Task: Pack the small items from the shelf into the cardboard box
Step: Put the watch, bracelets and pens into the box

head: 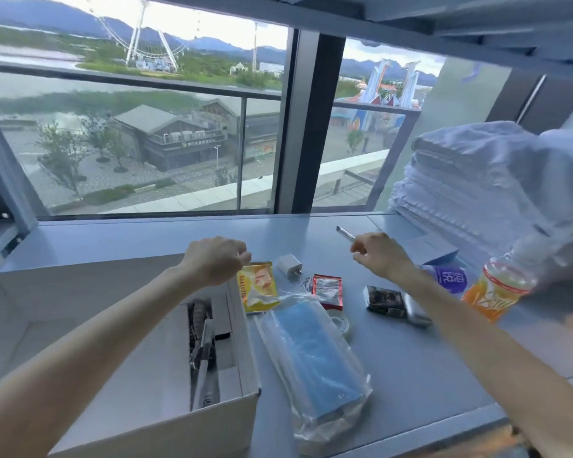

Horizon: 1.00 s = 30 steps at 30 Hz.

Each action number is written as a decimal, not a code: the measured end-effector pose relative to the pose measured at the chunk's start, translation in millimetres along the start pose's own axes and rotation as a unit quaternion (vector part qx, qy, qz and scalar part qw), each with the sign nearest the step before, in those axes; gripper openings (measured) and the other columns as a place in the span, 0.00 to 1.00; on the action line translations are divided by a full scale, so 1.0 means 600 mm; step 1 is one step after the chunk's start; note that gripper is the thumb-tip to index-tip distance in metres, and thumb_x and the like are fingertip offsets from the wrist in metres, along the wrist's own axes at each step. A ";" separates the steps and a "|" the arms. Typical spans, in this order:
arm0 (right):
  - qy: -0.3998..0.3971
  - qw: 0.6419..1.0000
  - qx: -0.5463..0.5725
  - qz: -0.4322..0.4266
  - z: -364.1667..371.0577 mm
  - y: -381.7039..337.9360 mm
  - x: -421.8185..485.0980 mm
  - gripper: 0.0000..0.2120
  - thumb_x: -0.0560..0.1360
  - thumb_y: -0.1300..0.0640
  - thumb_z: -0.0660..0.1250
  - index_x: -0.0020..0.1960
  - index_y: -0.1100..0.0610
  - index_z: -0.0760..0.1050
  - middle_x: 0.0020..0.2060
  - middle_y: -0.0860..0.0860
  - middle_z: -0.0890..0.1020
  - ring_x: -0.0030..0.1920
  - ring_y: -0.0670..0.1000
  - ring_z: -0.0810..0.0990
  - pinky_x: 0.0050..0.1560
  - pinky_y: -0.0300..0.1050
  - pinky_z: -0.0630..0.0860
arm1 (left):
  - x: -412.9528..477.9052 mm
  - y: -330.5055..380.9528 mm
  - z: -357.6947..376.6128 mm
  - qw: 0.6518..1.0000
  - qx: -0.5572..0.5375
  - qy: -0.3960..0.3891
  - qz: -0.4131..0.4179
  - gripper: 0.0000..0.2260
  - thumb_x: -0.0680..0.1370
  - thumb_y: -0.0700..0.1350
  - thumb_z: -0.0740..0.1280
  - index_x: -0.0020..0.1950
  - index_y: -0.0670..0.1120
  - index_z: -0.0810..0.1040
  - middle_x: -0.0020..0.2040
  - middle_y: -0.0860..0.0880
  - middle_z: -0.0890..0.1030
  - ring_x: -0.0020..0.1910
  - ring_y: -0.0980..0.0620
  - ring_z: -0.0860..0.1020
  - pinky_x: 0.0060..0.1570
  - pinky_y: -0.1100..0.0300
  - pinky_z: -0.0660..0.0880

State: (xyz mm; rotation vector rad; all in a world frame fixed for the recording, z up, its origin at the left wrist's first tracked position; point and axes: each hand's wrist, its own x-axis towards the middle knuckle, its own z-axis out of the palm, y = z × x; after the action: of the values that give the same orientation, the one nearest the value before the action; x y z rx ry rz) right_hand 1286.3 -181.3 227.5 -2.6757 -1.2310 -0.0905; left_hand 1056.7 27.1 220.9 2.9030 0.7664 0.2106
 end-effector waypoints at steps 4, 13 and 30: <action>-0.042 0.999 0.001 0.025 0.040 0.066 0.072 0.11 0.75 0.61 0.61 0.57 0.57 0.76 0.56 0.57 0.79 0.56 0.58 0.76 0.55 0.50 0.73 | 0.003 -0.005 0.009 1.000 0.013 0.002 0.008 0.12 0.78 0.52 0.54 0.43 0.54 0.77 0.46 0.54 0.81 0.43 0.52 0.77 0.35 0.60 0.66; -0.106 0.993 -0.034 0.027 0.112 0.125 0.192 0.19 0.78 0.62 0.55 0.69 0.56 0.65 0.62 0.61 0.69 0.60 0.62 0.70 0.57 0.51 0.71 | 0.000 0.002 0.006 0.999 0.037 -0.005 -0.002 0.16 0.72 0.56 0.47 0.43 0.60 0.75 0.51 0.58 0.78 0.47 0.55 0.75 0.33 0.61 0.62; -0.044 0.990 0.135 0.023 0.152 0.114 0.200 0.12 0.72 0.68 0.63 0.55 0.62 0.72 0.53 0.60 0.79 0.52 0.60 0.77 0.50 0.49 0.74 | -0.002 0.003 0.010 0.999 0.026 0.006 -0.023 0.14 0.78 0.54 0.50 0.49 0.58 0.75 0.49 0.60 0.80 0.45 0.58 0.74 0.33 0.62 0.60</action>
State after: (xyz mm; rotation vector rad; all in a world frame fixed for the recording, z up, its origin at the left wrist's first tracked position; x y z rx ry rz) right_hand 1414.2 -117.2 144.1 -2.4927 -1.1137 0.1891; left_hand 1057.5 24.1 215.4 2.9321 0.8530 0.2050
